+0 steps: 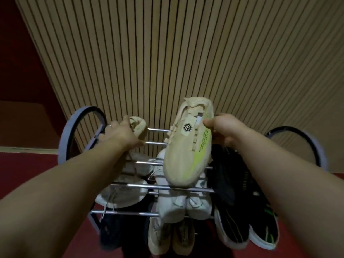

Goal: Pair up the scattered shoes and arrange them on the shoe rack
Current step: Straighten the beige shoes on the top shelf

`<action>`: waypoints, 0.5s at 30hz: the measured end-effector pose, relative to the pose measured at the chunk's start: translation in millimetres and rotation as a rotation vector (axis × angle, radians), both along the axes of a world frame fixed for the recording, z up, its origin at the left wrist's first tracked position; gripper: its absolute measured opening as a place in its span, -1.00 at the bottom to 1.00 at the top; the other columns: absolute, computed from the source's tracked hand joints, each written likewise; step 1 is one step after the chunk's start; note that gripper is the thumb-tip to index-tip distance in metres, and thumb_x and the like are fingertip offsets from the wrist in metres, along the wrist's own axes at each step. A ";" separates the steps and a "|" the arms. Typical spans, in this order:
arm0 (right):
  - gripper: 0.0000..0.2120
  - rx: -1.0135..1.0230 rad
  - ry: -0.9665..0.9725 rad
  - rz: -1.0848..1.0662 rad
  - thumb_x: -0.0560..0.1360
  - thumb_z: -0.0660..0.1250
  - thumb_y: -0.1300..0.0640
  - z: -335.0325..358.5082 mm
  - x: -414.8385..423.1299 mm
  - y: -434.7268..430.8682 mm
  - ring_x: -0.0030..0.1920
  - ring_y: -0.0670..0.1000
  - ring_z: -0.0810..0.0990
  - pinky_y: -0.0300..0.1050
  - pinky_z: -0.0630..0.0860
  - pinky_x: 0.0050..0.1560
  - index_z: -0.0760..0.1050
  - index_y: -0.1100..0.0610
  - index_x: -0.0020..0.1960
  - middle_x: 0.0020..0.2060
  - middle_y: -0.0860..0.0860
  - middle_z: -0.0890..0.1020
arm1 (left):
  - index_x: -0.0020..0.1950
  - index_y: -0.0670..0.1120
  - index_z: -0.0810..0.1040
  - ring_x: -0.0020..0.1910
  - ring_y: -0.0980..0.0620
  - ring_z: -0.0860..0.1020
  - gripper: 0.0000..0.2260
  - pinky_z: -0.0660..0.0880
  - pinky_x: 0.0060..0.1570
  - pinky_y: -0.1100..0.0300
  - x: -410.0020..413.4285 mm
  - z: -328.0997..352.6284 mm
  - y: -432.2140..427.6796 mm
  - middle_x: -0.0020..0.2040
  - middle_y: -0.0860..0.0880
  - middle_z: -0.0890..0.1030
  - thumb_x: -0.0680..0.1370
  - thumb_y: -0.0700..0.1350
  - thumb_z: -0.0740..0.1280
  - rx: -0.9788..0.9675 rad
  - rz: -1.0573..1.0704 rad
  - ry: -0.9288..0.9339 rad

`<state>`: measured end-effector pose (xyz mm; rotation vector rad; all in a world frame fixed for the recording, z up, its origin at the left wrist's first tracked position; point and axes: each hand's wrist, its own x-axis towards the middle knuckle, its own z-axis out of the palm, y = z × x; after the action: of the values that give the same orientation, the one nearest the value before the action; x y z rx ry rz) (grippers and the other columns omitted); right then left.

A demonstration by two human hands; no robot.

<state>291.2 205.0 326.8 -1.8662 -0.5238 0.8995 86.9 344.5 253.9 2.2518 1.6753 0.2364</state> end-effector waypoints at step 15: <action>-0.62 0.247 0.341 -0.268 0.52 0.26 0.31 13.9 23.8 -74.6 -0.06 0.13 0.66 0.09 0.66 -0.23 0.36 0.16 0.32 -0.02 0.16 0.64 | 0.56 0.05 -0.05 0.51 -0.09 0.10 -0.13 0.06 0.48 -0.08 26.7 43.7 -78.2 0.53 -0.06 0.13 0.43 0.04 0.44 -0.107 -0.489 -0.025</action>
<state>315.0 130.4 340.7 -1.4778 -0.1602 0.9025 113.6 266.2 297.6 2.4727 1.0476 0.0549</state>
